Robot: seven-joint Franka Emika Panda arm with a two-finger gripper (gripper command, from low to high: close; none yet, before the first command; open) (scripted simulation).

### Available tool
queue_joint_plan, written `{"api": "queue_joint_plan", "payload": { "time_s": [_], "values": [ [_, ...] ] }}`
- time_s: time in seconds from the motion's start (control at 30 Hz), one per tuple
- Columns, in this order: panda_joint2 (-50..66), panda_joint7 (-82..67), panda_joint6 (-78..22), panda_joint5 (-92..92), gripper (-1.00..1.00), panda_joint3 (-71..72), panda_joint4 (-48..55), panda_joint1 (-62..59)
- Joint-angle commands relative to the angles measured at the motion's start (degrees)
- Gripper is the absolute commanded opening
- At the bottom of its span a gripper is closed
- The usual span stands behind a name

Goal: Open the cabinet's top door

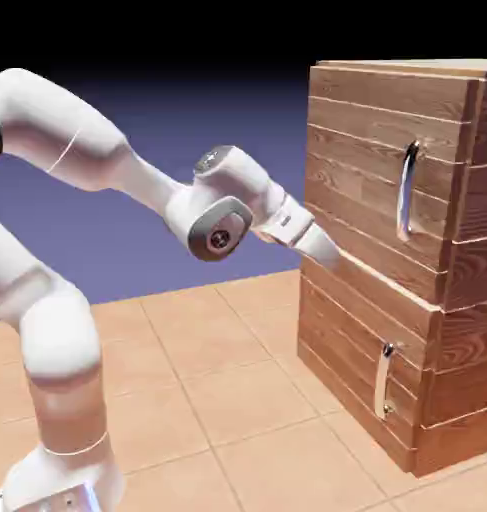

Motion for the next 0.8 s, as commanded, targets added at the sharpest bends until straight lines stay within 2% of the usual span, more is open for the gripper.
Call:
{"api": "queue_joint_plan", "payload": {
  "time_s": [0.0,0.77],
  "values": [
    [-0.6,1.6,-0.1,-2.5,0.00,-1.1,0.4,0.8],
    [-13.3,39.1,-1.8,-59.8,0.00,-25.3,9.9,20.2]
  ]
}}
